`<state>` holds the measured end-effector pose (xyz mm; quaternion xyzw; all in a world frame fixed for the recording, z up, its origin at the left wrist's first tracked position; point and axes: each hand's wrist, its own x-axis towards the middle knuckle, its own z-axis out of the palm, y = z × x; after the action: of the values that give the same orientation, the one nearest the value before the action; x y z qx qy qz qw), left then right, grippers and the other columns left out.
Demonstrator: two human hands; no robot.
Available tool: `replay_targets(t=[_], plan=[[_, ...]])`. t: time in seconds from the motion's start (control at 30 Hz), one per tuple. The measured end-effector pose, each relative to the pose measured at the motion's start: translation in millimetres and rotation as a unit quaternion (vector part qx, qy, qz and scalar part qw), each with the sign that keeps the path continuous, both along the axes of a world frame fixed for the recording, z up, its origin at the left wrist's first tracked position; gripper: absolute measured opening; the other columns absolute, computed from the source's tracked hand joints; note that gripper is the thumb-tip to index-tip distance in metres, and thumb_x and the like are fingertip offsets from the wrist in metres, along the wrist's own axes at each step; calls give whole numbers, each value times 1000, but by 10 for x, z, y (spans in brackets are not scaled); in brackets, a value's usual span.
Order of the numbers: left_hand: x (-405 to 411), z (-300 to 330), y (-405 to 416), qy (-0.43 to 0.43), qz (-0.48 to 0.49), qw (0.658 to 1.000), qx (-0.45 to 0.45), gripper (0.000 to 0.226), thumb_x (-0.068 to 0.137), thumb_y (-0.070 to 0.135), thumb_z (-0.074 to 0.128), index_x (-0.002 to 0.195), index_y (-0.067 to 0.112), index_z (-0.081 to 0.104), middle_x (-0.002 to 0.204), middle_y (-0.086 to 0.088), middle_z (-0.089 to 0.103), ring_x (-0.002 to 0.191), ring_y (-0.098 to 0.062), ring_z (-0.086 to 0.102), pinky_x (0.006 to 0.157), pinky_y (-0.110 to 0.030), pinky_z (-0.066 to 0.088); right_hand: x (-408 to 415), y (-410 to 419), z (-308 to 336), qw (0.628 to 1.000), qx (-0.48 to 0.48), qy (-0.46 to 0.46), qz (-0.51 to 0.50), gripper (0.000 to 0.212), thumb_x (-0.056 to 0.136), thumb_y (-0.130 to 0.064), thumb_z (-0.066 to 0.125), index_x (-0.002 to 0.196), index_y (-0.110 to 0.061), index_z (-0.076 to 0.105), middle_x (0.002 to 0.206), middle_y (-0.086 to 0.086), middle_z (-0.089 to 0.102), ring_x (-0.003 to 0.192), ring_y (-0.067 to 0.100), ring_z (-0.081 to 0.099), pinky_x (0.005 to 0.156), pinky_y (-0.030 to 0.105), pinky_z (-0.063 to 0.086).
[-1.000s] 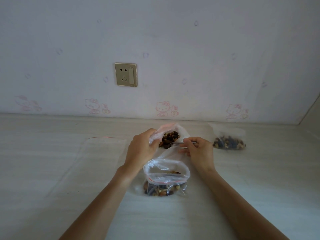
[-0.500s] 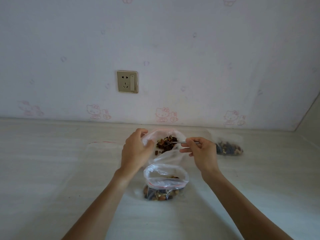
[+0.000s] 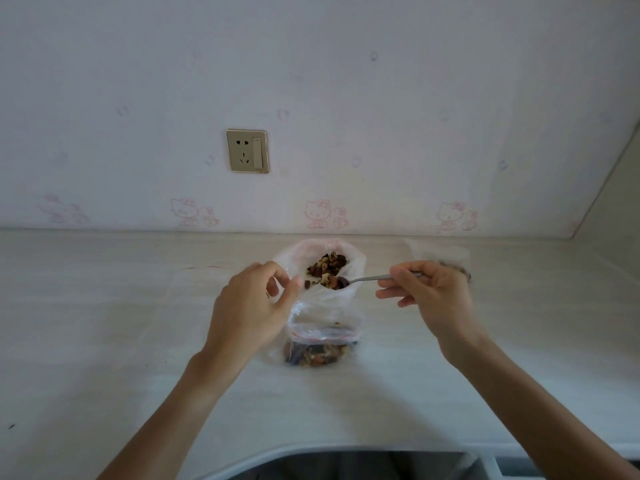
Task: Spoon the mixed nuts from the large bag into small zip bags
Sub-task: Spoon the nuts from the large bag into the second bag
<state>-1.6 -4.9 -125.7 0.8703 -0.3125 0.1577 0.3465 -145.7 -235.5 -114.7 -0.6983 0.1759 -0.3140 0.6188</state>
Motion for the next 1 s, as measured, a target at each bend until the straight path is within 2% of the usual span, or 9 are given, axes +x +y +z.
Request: replay_targets(t=[0.13, 0.33, 0.43, 0.57, 0.63, 0.73, 0.83, 0.9, 1.0], plan=[[-125, -65, 83, 116, -40, 989, 87, 27, 96, 55, 62, 80, 35, 69, 69, 14, 70, 62, -4, 65, 58, -30, 49, -159, 84, -72, 999, -8, 6, 38, 10, 97, -11, 67, 94, -3, 71, 81, 9, 80, 74, 27, 79, 54, 23, 55], [-192, -161, 123, 188, -123, 973, -57, 16, 101, 32, 65, 87, 32, 73, 79, 13, 73, 56, -11, 71, 62, -31, 57, -246, 329, -36, 976, -211, 11, 53, 7, 97, -19, 70, 91, -19, 73, 80, -8, 79, 72, 16, 75, 59, 29, 57], [-201, -242, 169, 231, -122, 959, -113, 14, 101, 33, 64, 92, 28, 74, 82, 10, 72, 59, -18, 73, 56, -36, 62, -295, 475, 37, 898, -437, -27, 46, 4, 97, -20, 71, 97, -18, 75, 86, -12, 77, 68, 10, 69, 60, 18, 51], [-198, -312, 223, 293, -120, 933, -173, 16, 100, 34, 66, 88, 30, 75, 76, 2, 69, 65, -25, 74, 53, -43, 64, -325, 579, 103, 770, -624, -112, 75, 14, 100, -14, 65, 95, -5, 74, 85, 4, 75, 69, 22, 69, 58, 38, 55], [-199, -331, 214, 304, -113, 928, -185, 16, 100, 33, 67, 87, 30, 75, 76, 2, 70, 65, -25, 74, 52, -41, 63, -330, 572, 128, 748, -646, -133, 76, 16, 101, -13, 62, 95, -3, 74, 87, 5, 75, 71, 24, 70, 58, 39, 55], [-192, -353, 185, 310, -111, 924, -194, 13, 101, 29, 66, 92, 24, 75, 72, 3, 69, 62, -24, 73, 52, -41, 63, -310, 506, 118, 791, -598, -118, 62, 9, 100, -12, 68, 97, -6, 74, 87, 3, 75, 71, 18, 69, 60, 33, 56], [-199, -385, 180, 307, -111, 926, -189, 12, 101, 30, 65, 95, 23, 74, 74, 1, 71, 64, -24, 74, 53, -39, 63, -244, 416, 87, 909, -401, -105, 49, 9, 96, -22, 67, 97, -17, 74, 88, -12, 76, 75, 5, 71, 63, 15, 52], [-207, -408, 182, 304, -111, 926, -193, 12, 101, 30, 66, 95, 24, 74, 75, 0, 71, 63, -23, 74, 54, -39, 63, -148, 324, 64, 962, -249, -105, 36, 4, 95, -21, 68, 94, -19, 72, 84, -10, 78, 78, 6, 74, 62, 18, 56], [-211, -419, 178, 304, -109, 926, -197, 13, 100, 32, 67, 95, 24, 75, 75, 0, 71, 62, -21, 74, 55, -38, 64, 49, 130, -23, 992, -99, -80, -12, 4, 98, -17, 69, 95, -16, 71, 82, 1, 80, 80, 17, 78, 56, 25, 57]])
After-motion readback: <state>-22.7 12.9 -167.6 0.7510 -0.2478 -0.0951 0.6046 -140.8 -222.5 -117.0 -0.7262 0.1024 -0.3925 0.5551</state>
